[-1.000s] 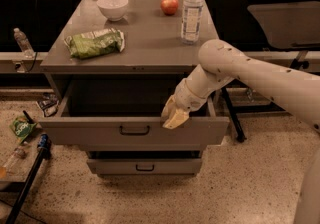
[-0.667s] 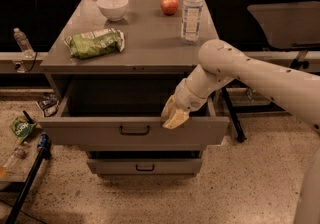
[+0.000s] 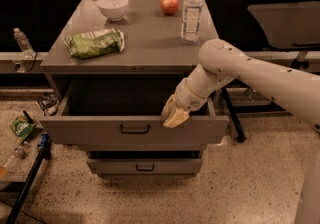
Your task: Open top drawer
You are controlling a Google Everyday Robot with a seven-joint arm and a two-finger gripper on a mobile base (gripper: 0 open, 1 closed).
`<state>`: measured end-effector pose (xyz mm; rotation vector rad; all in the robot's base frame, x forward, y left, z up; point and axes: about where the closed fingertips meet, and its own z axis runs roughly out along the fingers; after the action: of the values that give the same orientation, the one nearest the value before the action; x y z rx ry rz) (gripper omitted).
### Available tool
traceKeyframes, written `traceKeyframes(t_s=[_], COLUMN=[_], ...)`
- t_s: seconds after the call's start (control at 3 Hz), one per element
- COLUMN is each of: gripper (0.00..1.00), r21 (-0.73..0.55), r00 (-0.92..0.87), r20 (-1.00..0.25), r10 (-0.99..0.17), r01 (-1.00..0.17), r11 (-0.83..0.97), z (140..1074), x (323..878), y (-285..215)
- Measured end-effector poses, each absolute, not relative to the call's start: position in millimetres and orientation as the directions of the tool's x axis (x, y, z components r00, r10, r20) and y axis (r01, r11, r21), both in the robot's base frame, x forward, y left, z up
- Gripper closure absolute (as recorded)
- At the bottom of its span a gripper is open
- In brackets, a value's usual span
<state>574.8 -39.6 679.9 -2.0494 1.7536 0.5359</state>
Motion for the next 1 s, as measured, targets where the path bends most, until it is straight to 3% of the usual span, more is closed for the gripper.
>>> traceKeyframes(t_s=[0.67,1.0], gripper=[0.45,0.42], r21=[-0.068,-0.114], r00=[0.137,0.128], r20=[-0.520,-0.517], r10=[-0.843,-0.847], r01=[-0.991,-0.990], r11=[-0.119,-0.080], z=[706.3,750.9], x=[573.9,574.3], y=[-49.0,-61.8])
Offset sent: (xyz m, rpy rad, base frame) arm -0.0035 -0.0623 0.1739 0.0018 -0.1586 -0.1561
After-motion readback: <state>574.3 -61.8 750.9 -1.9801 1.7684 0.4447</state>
